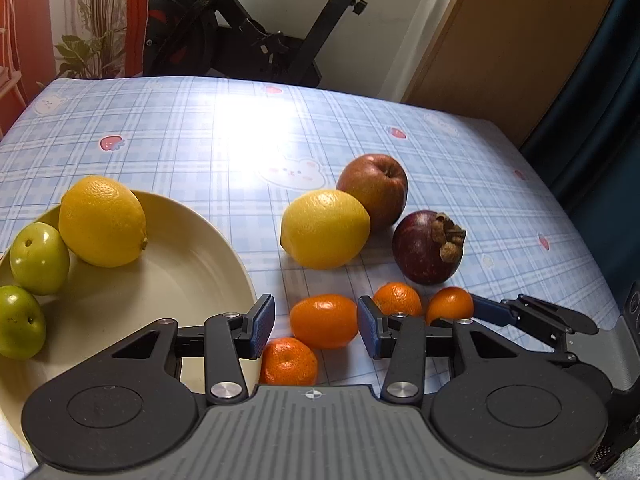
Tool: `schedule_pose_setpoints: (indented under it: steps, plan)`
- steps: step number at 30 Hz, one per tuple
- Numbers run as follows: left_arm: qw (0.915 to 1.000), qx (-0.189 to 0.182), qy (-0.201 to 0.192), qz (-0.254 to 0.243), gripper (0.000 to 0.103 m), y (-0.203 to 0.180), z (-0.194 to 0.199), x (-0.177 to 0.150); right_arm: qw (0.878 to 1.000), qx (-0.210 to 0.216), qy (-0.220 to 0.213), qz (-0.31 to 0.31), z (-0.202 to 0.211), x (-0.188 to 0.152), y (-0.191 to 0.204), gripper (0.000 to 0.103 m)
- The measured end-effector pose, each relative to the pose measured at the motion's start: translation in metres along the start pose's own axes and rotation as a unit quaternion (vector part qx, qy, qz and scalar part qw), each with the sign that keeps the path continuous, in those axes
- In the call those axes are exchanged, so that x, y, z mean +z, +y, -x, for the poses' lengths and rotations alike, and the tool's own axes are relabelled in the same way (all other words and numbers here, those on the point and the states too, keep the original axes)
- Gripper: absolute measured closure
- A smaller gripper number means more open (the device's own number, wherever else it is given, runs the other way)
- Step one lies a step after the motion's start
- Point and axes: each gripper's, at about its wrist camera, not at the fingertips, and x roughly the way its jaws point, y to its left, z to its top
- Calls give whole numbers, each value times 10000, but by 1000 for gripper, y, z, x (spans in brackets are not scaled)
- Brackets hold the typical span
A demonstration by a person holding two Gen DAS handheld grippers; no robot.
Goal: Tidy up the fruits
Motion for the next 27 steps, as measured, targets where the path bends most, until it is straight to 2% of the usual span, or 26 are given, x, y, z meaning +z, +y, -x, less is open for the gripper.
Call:
schedule_pose_setpoints:
  steps: [6, 10, 14, 27]
  plan:
    - [9997, 6, 23, -246, 55, -14, -2, -7, 10000, 3, -4, -2, 0, 0, 0, 59]
    - [9982, 398, 9, -447, 55, -20, -8, -9, 10000, 3, -11, -4, 0, 0, 0, 59]
    - [9964, 564, 46, -633, 56, -27, -13, -10, 10000, 9, -5, -10, 1, 1, 0, 59]
    - [9970, 474, -241, -562, 59, -33, 5, -10, 10000, 23, -19, -26, 1, 0, 0, 59]
